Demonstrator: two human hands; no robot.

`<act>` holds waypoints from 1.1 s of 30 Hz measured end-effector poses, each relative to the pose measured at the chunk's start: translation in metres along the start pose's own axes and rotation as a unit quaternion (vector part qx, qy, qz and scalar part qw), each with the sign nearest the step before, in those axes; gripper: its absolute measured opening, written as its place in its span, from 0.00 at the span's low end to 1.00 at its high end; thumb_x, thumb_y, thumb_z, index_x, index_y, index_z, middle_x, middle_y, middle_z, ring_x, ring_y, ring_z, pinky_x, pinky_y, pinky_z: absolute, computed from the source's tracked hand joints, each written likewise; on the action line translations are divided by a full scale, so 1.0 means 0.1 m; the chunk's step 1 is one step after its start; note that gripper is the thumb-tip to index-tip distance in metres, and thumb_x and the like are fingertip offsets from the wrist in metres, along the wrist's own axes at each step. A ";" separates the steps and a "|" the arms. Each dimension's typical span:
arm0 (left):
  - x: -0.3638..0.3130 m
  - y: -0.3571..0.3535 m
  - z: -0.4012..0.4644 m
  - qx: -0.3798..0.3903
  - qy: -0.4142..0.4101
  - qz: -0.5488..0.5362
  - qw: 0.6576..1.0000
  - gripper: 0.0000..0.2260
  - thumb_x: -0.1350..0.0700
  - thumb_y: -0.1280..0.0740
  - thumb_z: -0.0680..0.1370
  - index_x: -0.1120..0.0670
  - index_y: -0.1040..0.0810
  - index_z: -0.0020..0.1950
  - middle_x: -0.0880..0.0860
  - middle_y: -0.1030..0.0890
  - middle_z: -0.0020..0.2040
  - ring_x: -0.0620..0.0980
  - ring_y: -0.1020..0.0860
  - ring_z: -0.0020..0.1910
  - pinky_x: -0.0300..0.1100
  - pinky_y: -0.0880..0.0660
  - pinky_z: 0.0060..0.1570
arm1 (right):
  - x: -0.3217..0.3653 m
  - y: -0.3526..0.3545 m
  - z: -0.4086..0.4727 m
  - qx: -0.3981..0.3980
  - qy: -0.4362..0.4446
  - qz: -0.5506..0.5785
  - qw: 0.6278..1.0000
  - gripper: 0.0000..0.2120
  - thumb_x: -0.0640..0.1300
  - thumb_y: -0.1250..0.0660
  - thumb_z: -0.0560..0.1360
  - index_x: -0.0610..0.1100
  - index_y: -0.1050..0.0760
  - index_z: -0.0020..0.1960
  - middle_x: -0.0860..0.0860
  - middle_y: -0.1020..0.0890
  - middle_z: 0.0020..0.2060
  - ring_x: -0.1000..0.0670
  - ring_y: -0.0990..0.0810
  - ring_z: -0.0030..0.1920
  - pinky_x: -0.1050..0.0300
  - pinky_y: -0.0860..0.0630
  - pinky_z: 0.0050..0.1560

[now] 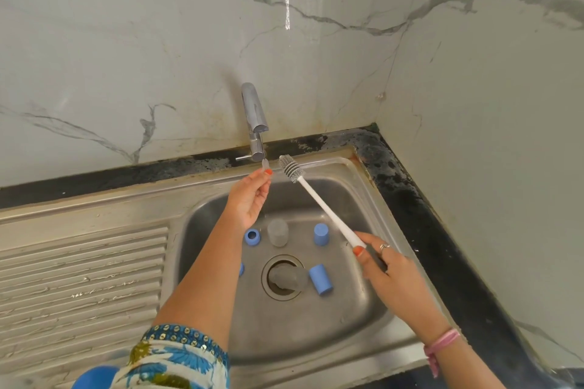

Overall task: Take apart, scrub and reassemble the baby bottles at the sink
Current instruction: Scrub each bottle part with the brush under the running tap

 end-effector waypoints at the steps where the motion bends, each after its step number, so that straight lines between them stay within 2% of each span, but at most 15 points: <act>1: 0.01 -0.02 -0.02 0.013 0.006 -0.032 0.999 0.14 0.66 0.30 0.75 0.61 0.22 0.60 0.56 0.17 0.50 0.42 0.19 0.38 0.31 0.22 0.38 | 0.01 -0.01 0.01 0.003 -0.004 0.004 1.000 0.14 0.60 0.43 0.79 0.67 0.29 0.63 0.47 0.20 0.37 0.46 0.21 0.37 0.48 0.21 0.40; 4: 0.08 -0.07 -0.07 0.044 0.023 -0.058 0.997 0.17 0.66 0.33 0.77 0.57 0.24 0.65 0.55 0.17 0.52 0.43 0.18 0.41 0.32 0.21 0.42 | 0.05 -0.09 0.02 0.012 -0.020 0.024 0.999 0.16 0.57 0.43 0.80 0.62 0.27 0.66 0.46 0.21 0.35 0.45 0.24 0.35 0.49 0.22 0.42; 8: 0.12 -0.07 -0.10 0.055 -0.002 0.007 0.998 0.17 0.64 0.34 0.78 0.53 0.24 0.65 0.52 0.17 0.52 0.46 0.19 0.49 0.41 0.20 0.52 | 0.06 -0.18 0.02 0.015 -0.032 0.023 0.999 0.17 0.56 0.42 0.80 0.60 0.26 0.67 0.53 0.26 0.29 0.53 0.28 0.32 0.50 0.23 0.41; 10: 0.11 -0.08 -0.09 0.065 -0.022 0.019 0.997 0.15 0.65 0.36 0.79 0.52 0.23 0.63 0.51 0.17 0.52 0.48 0.19 0.54 0.46 0.22 0.56 | 0.06 -0.20 0.02 0.007 -0.034 0.010 0.999 0.18 0.57 0.42 0.80 0.59 0.26 0.67 0.55 0.26 0.29 0.55 0.26 0.31 0.54 0.23 0.39; 12: 0.10 -0.10 -0.08 0.074 -0.035 0.023 0.996 0.15 0.66 0.37 0.79 0.52 0.22 0.62 0.51 0.17 0.52 0.49 0.19 0.55 0.46 0.24 0.60 | 0.09 -0.19 0.02 -0.009 -0.031 -0.009 0.999 0.18 0.58 0.43 0.80 0.59 0.27 0.68 0.55 0.26 0.27 0.58 0.27 0.28 0.61 0.26 0.33; 14: 0.11 -0.12 -0.08 0.088 -0.038 0.047 0.994 0.15 0.66 0.37 0.79 0.52 0.23 0.61 0.50 0.16 0.52 0.47 0.19 0.55 0.43 0.25 0.61 | 0.16 -0.18 0.05 -0.017 -0.025 -0.030 0.999 0.18 0.58 0.44 0.80 0.58 0.28 0.68 0.55 0.27 0.27 0.58 0.27 0.29 0.63 0.27 0.32; 16: 0.13 -0.13 -0.08 0.106 -0.033 0.095 0.989 0.15 0.66 0.37 0.79 0.52 0.23 0.63 0.49 0.16 0.52 0.46 0.19 0.55 0.41 0.25 0.61 | 0.25 -0.17 0.11 -0.016 -0.019 -0.058 0.998 0.18 0.57 0.46 0.81 0.57 0.29 0.69 0.56 0.25 0.31 0.55 0.24 0.34 0.56 0.23 0.39; 18: 0.14 -0.13 -0.07 0.110 -0.031 0.128 0.985 0.17 0.66 0.37 0.79 0.53 0.26 0.66 0.51 0.17 0.54 0.47 0.18 0.54 0.40 0.24 0.58 | 0.33 -0.16 0.17 -0.014 -0.019 -0.093 0.995 0.19 0.56 0.47 0.82 0.54 0.29 0.69 0.52 0.21 0.37 0.47 0.21 0.41 0.48 0.22 0.45; 20: 0.12 -0.11 -0.05 0.076 -0.049 0.097 0.991 0.18 0.65 0.36 0.79 0.53 0.28 0.67 0.52 0.18 0.55 0.47 0.18 0.52 0.40 0.23 0.56 | 0.38 -0.20 0.19 -0.015 -0.014 -0.129 0.991 0.20 0.57 0.49 0.82 0.52 0.30 0.69 0.48 0.21 0.39 0.43 0.21 0.42 0.48 0.23 0.44; 22: 0.08 -0.09 -0.03 0.028 -0.062 0.039 0.997 0.17 0.63 0.34 0.78 0.54 0.29 0.66 0.52 0.18 0.53 0.48 0.18 0.50 0.42 0.23 0.55 | 0.41 -0.28 0.12 -0.017 0.006 -0.150 0.989 0.21 0.57 0.50 0.82 0.54 0.34 0.72 0.50 0.23 0.36 0.45 0.21 0.40 0.51 0.25 0.40; 25: 0.09 -0.06 -0.02 -0.010 -0.056 -0.040 0.998 0.08 0.61 0.35 0.79 0.57 0.23 0.58 0.50 0.18 0.45 0.45 0.20 0.45 0.39 0.23 0.51 | 0.42 -0.34 0.06 -0.016 0.014 -0.155 0.988 0.21 0.57 0.50 0.82 0.57 0.37 0.74 0.55 0.28 0.33 0.48 0.24 0.37 0.55 0.29 0.37; 27: 0.11 -0.03 -0.03 -0.037 -0.047 -0.086 0.995 0.05 0.61 0.36 0.80 0.56 0.21 0.54 0.49 0.19 0.42 0.44 0.22 0.43 0.37 0.24 0.50 | 0.43 -0.37 0.05 -0.013 0.013 -0.165 0.986 0.21 0.57 0.50 0.82 0.58 0.37 0.74 0.54 0.28 0.35 0.47 0.23 0.38 0.55 0.30 0.37; 29: 0.11 -0.04 -0.04 -0.039 -0.038 -0.068 0.996 0.06 0.60 0.37 0.81 0.54 0.21 0.53 0.47 0.20 0.41 0.43 0.23 0.41 0.39 0.26 0.52 | 0.46 -0.37 0.07 -0.014 0.012 -0.162 0.987 0.20 0.57 0.50 0.82 0.58 0.36 0.73 0.52 0.25 0.37 0.45 0.21 0.41 0.54 0.30 0.38; 33: 0.13 -0.08 -0.07 -0.015 -0.014 -0.020 1.000 0.08 0.59 0.39 0.82 0.52 0.21 0.54 0.48 0.23 0.36 0.43 0.25 0.36 0.48 0.27 0.58 | 0.51 -0.31 0.27 -0.001 -0.005 -0.149 0.989 0.19 0.56 0.50 0.82 0.53 0.30 0.67 0.48 0.19 0.42 0.43 0.20 0.44 0.49 0.24 0.44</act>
Point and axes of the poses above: each hand's wrist, its own z-axis towards the middle knuckle, its own y-axis out of the back of the hand, x = y × z, the point moved 3 cm from there along z, towards the middle knuckle
